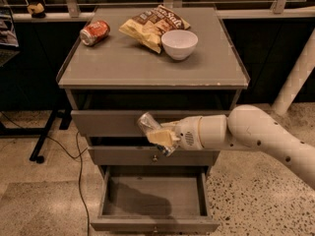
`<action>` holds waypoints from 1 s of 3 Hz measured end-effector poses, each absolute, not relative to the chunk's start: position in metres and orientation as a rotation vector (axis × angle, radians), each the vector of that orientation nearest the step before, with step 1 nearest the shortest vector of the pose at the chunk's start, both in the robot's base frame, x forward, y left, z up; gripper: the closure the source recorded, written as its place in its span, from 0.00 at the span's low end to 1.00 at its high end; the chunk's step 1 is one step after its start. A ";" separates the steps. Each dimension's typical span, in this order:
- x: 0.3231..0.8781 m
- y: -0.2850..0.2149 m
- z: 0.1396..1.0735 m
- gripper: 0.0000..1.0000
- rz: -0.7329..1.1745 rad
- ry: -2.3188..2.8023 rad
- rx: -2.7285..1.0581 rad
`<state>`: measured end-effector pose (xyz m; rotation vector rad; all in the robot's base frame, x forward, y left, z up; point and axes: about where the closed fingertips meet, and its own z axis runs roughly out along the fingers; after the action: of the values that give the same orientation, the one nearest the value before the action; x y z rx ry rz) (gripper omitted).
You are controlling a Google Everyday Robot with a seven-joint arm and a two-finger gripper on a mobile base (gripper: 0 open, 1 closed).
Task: Place redbull can into bottom drawer
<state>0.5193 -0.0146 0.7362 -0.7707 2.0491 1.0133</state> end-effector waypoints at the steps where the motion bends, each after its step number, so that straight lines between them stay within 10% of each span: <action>1: 0.520 -0.017 0.711 1.00 0.998 2.048 -0.729; 3: 0.520 -0.026 0.631 1.00 1.129 2.018 -0.662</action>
Offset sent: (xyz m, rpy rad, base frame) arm -0.0012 -0.0157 -0.1219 0.1508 0.0280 -0.0304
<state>0.5196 -0.0257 0.6307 -0.6615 2.0181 1.1291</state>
